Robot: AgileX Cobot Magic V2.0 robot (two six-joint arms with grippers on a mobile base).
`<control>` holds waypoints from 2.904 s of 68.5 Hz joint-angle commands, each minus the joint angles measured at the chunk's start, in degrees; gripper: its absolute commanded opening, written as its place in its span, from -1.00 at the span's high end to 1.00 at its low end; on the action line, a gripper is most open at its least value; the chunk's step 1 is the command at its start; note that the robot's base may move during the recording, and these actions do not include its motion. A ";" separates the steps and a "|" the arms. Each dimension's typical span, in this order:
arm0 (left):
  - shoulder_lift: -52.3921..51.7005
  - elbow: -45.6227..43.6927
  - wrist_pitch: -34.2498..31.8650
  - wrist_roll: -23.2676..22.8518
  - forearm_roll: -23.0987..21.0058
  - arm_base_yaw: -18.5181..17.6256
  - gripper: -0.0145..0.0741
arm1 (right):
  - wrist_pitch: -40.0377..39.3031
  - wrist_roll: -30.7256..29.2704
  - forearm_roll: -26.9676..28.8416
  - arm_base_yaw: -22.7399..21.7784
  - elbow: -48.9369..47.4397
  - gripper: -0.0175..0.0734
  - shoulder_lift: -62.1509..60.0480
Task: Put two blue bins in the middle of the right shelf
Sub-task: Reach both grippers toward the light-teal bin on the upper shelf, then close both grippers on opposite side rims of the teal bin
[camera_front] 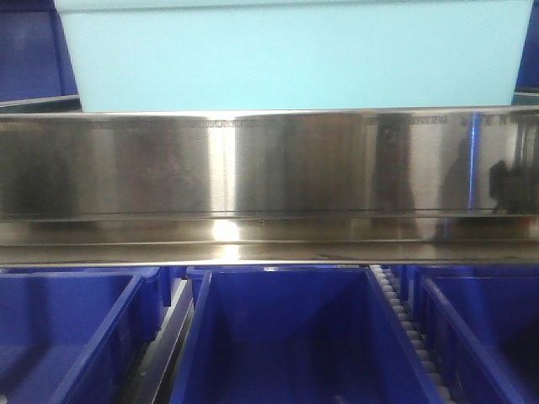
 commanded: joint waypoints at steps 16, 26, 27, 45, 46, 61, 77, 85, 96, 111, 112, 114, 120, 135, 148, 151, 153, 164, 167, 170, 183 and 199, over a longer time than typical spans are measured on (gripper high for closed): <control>0.29 -0.41 -1.35 0.16 -0.29 -0.23 0.92 | -1.05 -0.37 -0.39 -0.04 -0.47 0.97 0.23; 0.29 -0.41 -3.91 0.16 -0.29 -0.23 0.92 | -1.05 -0.37 -0.39 -0.04 -0.47 0.97 0.23; 0.29 -0.41 -3.91 0.16 -0.29 -0.23 0.92 | -1.05 -0.37 -0.39 -0.04 -0.47 0.97 0.23; 0.29 -0.41 -10.43 0.16 -0.29 -0.23 0.92 | -2.35 -0.37 -0.39 -0.04 -0.47 0.97 0.23; 0.29 -0.41 -10.70 0.16 -0.29 -0.23 0.92 | -2.67 -0.37 -0.39 -0.04 -0.47 0.97 0.23; 0.29 -0.41 -17.31 0.16 -1.10 -0.23 0.92 | -10.20 -0.37 -0.39 -0.04 -0.47 0.97 0.23; 0.29 -9.62 -8.00 -0.28 -4.55 -0.23 0.91 | -9.19 0.04 2.93 -0.04 -9.45 0.97 0.23; 1.38 -19.54 1.87 -0.28 -3.77 -0.23 0.72 | 1.00 0.04 2.93 -0.04 -19.75 0.95 1.13; 7.21 -30.02 10.05 -0.28 -3.77 -0.44 0.15 | 7.80 0.04 2.93 -0.04 -30.03 0.42 7.77; 16.31 -37.58 11.59 -0.28 -3.92 -3.64 -0.58 | 9.91 0.04 2.93 -0.04 -35.62 -0.64 16.74; 16.82 -37.90 11.60 -0.28 -3.92 -4.18 -0.61 | 10.47 0.04 2.93 -0.04 -36.04 -0.64 17.22; 17.85 -38.77 11.95 -0.28 -3.92 -5.60 -0.66 | 11.78 0.04 2.93 0.00 -37.28 -0.64 18.42; 22.22 -42.08 15.48 -0.28 -4.55 -9.31 -0.68 | 15.42 0.04 2.93 1.11 -40.96 -0.64 21.48; 40.25 -58.54 30.48 -0.28 -4.55 -19.69 -0.68 | 28.66 -1.23 2.93 9.50 -55.83 -0.64 34.67; 58.16 -77.49 43.20 -0.28 -3.54 -23.59 -0.64 | 41.98 -1.23 2.93 17.06 -72.20 -0.64 51.01; 62.51 -81.92 46.57 -0.28 -3.07 -23.59 -0.61 | 45.63 -1.23 2.93 17.92 -76.26 -0.64 54.99; 64.91 -84.38 49.18 -0.28 -2.76 -23.59 -0.61 | 47.93 -1.23 2.93 18.21 -78.60 -0.64 57.26; 79.09 -98.45 61.33 -2.00 0.74 -23.59 -0.58 | 62.51 4.32 -1.33 18.22 -92.89 -0.64 71.04; 82.44 -101.31 64.89 -3.38 2.56 -23.59 -0.58 | 65.28 5.84 -2.67 18.22 -95.72 -0.64 74.23; 85.52 -103.18 65.72 -4.01 3.74 -23.59 -0.58 | 66.32 6.61 -3.51 18.22 -97.52 -0.64 76.75; 94.76 -105.27 65.72 -5.61 -2.91 -19.51 -0.58 | 66.32 8.43 -3.64 18.22 -98.98 -0.64 86.07; 100.90 -105.27 65.72 -5.51 -5.97 -17.51 -0.58 | 66.32 8.93 -3.64 18.22 -98.98 -0.64 94.00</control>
